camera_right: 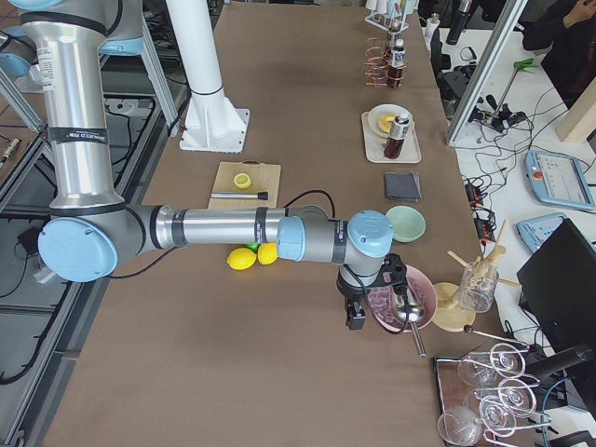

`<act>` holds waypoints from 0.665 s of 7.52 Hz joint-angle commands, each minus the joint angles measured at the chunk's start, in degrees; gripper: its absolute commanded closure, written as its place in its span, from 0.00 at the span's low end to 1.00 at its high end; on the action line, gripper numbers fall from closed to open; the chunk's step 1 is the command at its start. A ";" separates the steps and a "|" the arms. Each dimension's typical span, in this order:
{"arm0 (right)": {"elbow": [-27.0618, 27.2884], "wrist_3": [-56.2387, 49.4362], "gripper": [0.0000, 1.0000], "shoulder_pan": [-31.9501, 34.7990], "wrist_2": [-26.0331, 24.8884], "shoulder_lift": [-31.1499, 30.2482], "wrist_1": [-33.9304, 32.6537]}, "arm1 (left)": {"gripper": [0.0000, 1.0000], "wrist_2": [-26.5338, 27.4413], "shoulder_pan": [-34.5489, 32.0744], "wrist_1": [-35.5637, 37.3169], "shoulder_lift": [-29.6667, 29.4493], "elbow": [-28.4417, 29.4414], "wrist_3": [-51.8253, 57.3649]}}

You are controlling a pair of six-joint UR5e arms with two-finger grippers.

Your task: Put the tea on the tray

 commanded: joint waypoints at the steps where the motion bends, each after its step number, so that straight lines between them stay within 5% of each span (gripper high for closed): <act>1: 0.04 0.00 0.00 0.09 0.00 0.29 0.00 | 0.02 0.00 0.00 0.00 -0.08 0.04 0.00; 5: 0.04 0.00 0.00 0.26 0.00 0.21 -0.09 | 0.02 0.00 0.00 0.00 -0.52 0.04 0.00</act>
